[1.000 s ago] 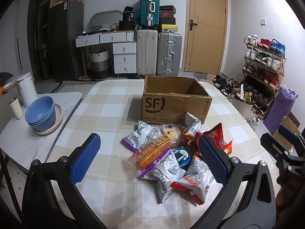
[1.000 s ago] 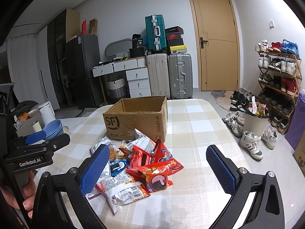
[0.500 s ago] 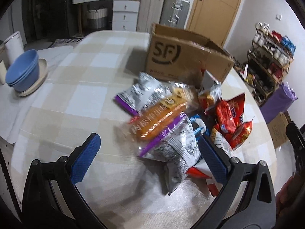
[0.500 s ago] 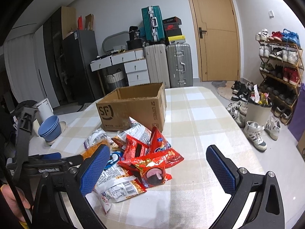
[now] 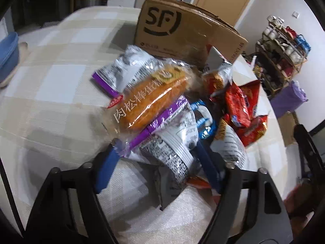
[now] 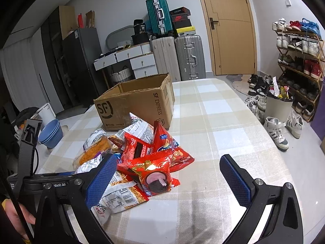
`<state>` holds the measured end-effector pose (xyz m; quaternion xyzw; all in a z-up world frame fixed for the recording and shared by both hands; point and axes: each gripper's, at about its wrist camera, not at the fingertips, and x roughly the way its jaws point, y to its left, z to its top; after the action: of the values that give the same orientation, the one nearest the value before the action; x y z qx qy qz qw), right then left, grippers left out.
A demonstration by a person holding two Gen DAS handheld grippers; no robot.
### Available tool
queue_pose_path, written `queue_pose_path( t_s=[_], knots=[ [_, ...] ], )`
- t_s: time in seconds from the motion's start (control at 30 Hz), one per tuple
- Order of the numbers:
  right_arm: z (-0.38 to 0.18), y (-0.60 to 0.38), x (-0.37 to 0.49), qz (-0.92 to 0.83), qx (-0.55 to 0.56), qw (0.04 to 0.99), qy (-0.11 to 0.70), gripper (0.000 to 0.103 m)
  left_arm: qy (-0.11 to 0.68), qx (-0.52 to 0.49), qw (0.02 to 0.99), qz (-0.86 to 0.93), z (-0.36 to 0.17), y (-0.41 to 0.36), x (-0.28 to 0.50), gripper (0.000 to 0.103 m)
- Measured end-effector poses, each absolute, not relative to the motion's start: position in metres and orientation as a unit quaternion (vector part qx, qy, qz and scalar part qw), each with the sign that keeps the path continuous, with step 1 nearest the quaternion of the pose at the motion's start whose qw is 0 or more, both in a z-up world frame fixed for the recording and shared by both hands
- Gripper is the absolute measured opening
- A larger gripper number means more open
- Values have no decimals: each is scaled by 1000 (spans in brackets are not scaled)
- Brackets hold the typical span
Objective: Organize snacks
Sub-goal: 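Lower the left tool onto the white-and-purple chip bag and close, then grasp the white chip bag with the right tool and lift it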
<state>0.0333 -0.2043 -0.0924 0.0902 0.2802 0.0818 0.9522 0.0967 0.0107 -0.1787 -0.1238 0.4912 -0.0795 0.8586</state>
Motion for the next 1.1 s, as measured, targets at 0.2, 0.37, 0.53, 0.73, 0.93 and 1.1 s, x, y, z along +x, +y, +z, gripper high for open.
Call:
queue_pose_path(
  t_s=[0.2, 0.37, 0.53, 0.73, 0.93, 1.1],
  knots=[
    [-103, -202, 42, 91, 100, 941, 310, 103, 488, -133, 856, -109, -182, 12, 95, 52],
    [-111, -204, 45, 95, 113, 935, 324, 103, 482, -129, 858, -122, -178, 14, 87, 46],
    [-116, -201, 51, 107, 116, 928, 336, 103, 475, -135, 859, -132, -175, 24, 73, 40],
    [-117, -188, 47, 148, 126, 914, 355, 103, 471, -144, 859, -141, -175, 38, 63, 38],
    [-129, -166, 38, 196, 142, 888, 392, 103, 467, -153, 859, -143, -174, 50, 58, 38],
    [-145, -146, 48, 196, 137, 874, 423, 103, 464, -158, 859, -145, -174, 55, 54, 38]
  ],
)
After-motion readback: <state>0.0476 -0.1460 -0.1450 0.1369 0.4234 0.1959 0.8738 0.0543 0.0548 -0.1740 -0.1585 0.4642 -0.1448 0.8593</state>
